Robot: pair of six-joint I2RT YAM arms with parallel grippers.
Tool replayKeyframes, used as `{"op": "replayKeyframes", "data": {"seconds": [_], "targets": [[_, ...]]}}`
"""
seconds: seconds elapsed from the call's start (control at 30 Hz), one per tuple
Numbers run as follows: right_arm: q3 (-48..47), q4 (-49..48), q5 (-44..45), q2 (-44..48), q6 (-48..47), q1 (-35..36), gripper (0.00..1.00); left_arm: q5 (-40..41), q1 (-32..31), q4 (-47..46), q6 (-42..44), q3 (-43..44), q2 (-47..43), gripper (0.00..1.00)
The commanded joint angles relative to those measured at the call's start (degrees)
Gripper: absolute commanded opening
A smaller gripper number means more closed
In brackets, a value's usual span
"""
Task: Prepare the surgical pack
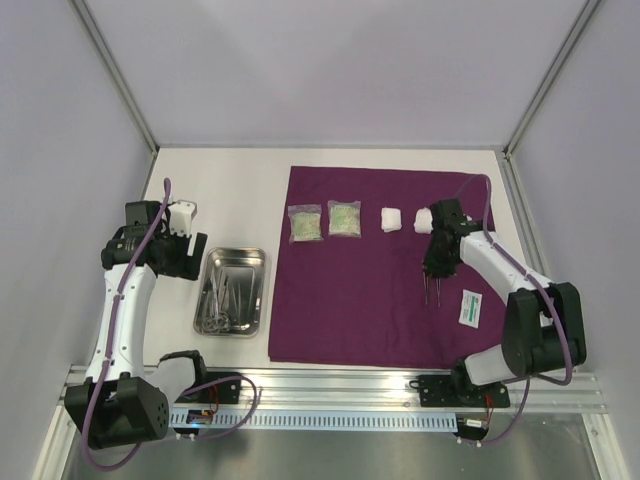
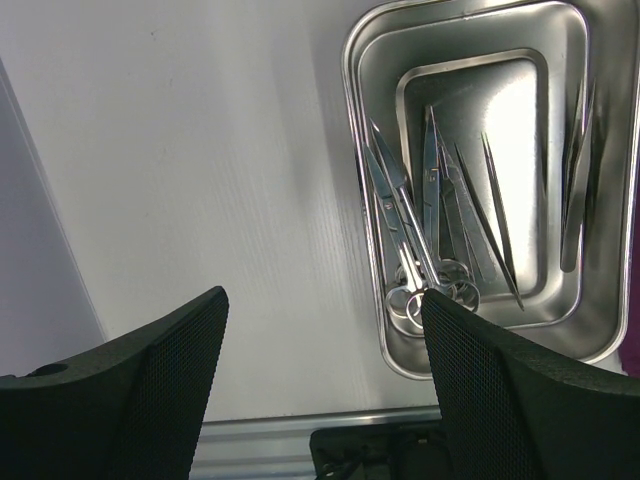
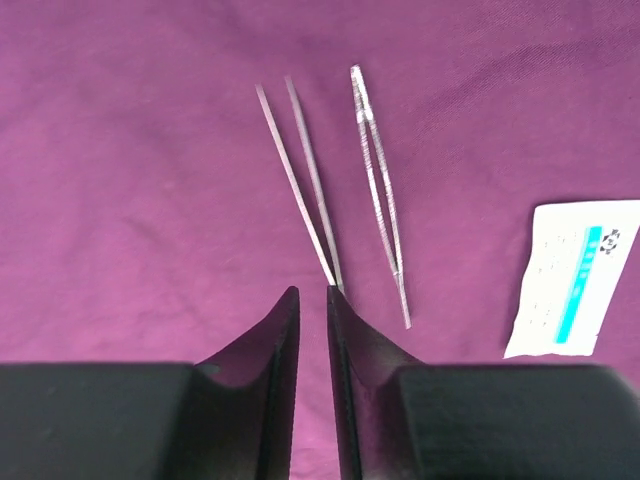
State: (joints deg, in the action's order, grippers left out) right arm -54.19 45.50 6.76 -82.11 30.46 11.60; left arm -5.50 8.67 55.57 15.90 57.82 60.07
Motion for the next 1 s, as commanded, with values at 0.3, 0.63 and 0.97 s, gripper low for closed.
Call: {"op": "replayKeyframes", "data": {"seconds": [0.3,0.63,0.97], "targets": [[-2.58,-2.51,1.67,-8.07,-5.23,-2.01,0.11,-0.13,0.38,-0.46,0.80,0.71,-0.04,0.87],[-2.58,-5.24,-1.14,-11.50,-5.76,-2.28,0.09,-0.04,0.21,-0.90,0.71,0.54,0.31,0.87],[-3.46,-6.03,-1.75,-13.96,-5.76,-2.28,0.00,0.22,0.21,-1.43,0.53,0.19,0.83,0.87]]}}
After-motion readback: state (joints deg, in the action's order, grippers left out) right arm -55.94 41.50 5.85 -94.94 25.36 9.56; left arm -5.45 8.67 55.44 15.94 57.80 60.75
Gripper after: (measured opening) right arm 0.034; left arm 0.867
